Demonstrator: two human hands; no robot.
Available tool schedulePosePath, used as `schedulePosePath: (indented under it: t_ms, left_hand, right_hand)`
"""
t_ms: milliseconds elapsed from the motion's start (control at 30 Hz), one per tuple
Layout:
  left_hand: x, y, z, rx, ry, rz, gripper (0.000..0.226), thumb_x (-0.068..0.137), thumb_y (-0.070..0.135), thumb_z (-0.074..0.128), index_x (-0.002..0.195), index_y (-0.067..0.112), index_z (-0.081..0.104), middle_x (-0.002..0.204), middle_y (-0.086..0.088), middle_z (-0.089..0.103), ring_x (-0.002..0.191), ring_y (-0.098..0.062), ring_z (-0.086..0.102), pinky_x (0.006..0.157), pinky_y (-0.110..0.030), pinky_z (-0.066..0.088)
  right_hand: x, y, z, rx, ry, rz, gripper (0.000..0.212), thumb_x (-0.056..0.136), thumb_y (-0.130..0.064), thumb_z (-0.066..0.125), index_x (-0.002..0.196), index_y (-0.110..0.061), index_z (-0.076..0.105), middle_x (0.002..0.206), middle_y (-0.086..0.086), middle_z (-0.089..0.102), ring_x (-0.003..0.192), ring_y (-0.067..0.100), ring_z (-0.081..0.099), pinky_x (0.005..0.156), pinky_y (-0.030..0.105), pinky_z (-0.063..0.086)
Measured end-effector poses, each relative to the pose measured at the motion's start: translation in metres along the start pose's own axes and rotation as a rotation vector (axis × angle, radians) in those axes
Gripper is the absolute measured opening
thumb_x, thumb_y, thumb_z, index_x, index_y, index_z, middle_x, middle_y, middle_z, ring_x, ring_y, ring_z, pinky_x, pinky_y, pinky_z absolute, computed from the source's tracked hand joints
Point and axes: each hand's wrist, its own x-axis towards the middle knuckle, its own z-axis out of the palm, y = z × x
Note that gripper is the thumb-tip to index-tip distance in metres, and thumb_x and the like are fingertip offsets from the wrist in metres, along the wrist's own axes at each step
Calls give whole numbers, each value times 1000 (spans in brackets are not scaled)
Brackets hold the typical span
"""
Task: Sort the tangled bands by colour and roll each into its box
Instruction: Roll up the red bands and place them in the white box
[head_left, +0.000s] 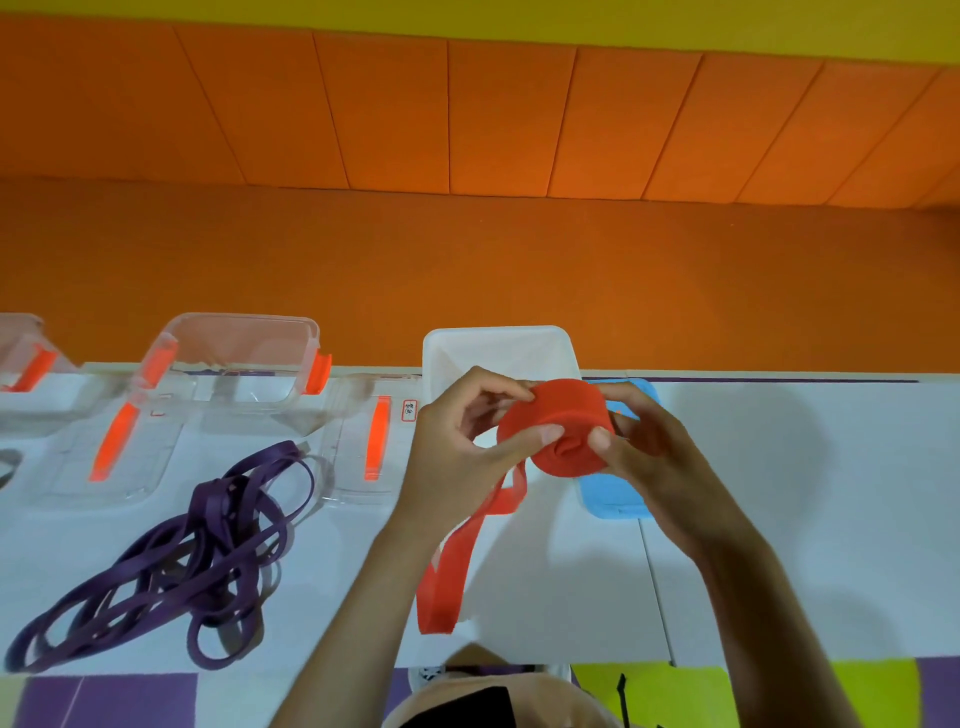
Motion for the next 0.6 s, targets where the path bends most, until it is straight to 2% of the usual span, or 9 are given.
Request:
schedulePosePath:
  t_ms: [67, 133, 233, 300, 367, 467, 533, 600]
  left_hand:
    - [1, -1, 2, -28, 1, 12, 27, 79, 27, 90, 99, 38, 76, 114, 11, 79, 114, -15, 74, 96, -26, 59]
    - [4, -1, -1, -48, -50, 12, 30, 82, 24, 88, 107, 39, 80, 123, 8, 77, 122, -17, 70, 101, -30, 58]
    - [11, 2, -7, -41, -122, 12, 37, 81, 28, 87, 115, 43, 80, 122, 9, 74, 122, -18, 68, 98, -24, 56]
    - [12, 2, -10, -33, -134, 12, 39, 78, 30, 91, 113, 43, 81, 119, 7, 75, 119, -20, 69, 97, -26, 58]
    - [12, -1, -12, 6, -118, 3, 40, 74, 33, 94, 111, 40, 81, 115, 7, 77, 116, -22, 71, 98, -31, 59]
    - [8, -2, -3, 115, -91, 17, 39, 71, 33, 96, 106, 35, 79, 110, 11, 78, 113, -19, 72, 97, -27, 58]
    - [8, -2, 6, 121, -69, 44, 34, 72, 33, 95, 103, 33, 81, 112, 12, 78, 116, -17, 72, 99, -28, 58]
    - [9, -1, 9, 97, -58, 55, 33, 77, 31, 92, 109, 32, 82, 121, 10, 76, 123, -20, 68, 102, -33, 57]
  right_hand:
    - [1, -1, 1, 36, 18, -34, 44, 91, -19, 69, 130, -2, 57, 117, 17, 75, 109, 36, 73, 92, 44, 63]
    - [0, 0, 1, 110, 23, -64, 44, 91, -16, 70, 128, 1, 56, 121, 20, 72, 112, 40, 71, 89, 47, 63]
    - [-2, 5, 0, 241, -2, -15, 45, 92, -11, 65, 132, 5, 52, 131, 25, 66, 118, 44, 68, 89, 47, 62]
    - [-3, 6, -4, 240, -53, 68, 45, 93, -11, 65, 136, 0, 54, 135, 18, 65, 119, 40, 69, 85, 46, 63]
    - [-2, 3, -13, 72, -83, 126, 46, 89, -18, 72, 134, -13, 61, 129, 6, 69, 116, 33, 71, 79, 42, 64]
    - [1, -4, -21, -79, -64, 147, 54, 80, -25, 84, 129, -32, 63, 123, 1, 72, 104, 31, 76, 70, 39, 65]
    - [4, -6, -19, -44, -50, 103, 52, 81, -23, 84, 127, -29, 59, 121, 7, 72, 97, 35, 77, 67, 41, 64]
    - [6, -4, -16, 35, -36, 69, 48, 85, -18, 79, 127, -22, 55, 121, 12, 72, 94, 41, 77, 68, 43, 65]
